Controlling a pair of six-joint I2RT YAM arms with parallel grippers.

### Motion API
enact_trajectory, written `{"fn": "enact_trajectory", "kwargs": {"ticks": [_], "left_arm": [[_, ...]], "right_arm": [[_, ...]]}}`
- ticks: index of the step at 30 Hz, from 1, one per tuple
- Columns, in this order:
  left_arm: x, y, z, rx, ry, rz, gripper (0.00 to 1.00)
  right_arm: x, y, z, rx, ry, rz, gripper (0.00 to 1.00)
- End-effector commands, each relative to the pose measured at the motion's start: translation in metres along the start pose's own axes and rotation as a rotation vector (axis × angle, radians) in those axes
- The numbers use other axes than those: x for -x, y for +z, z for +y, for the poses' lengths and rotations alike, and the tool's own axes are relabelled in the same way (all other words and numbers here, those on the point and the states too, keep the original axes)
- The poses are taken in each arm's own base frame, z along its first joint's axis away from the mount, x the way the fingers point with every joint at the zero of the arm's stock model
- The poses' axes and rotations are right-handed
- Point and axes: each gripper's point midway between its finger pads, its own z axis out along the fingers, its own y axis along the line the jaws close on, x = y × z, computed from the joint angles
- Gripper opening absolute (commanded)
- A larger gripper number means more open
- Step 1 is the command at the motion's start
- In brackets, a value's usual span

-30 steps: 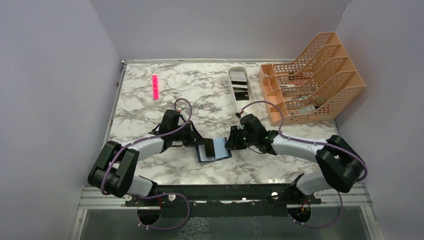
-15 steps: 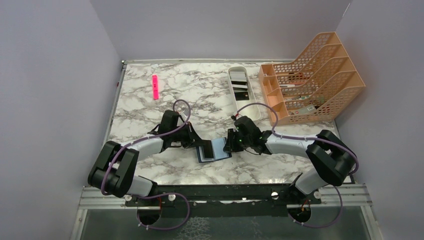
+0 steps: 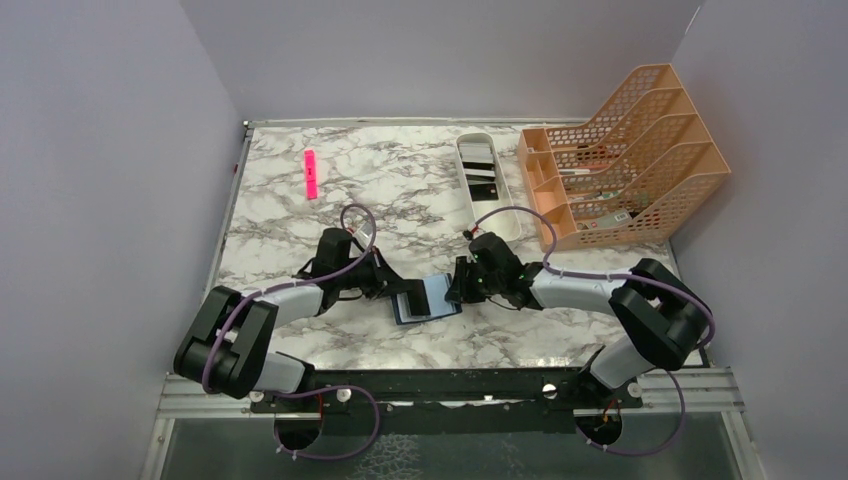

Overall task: Put the credit cards into the card holder
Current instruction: Insert the credit card into the card holder.

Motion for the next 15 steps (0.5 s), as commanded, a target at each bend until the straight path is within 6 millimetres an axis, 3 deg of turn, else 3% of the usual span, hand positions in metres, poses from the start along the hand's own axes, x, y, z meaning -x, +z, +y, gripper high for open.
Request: {"fn": "enact_trajectory", "kwargs": {"ticks": [1, 15], "left_arm": [[0.011, -0.006, -0.023, -0.08, 0.055, -0.054, 0.0], [0.015, -0.005, -0.01, -0.039, 0.056, -0.083, 0.0]], "right_arm": [[-0.023, 0.007, -0.031, -0.111, -0.003, 0.049, 0.23], [-0.023, 0.003, -0.03, -0.109, -0.008, 0.043, 0.23]]}}
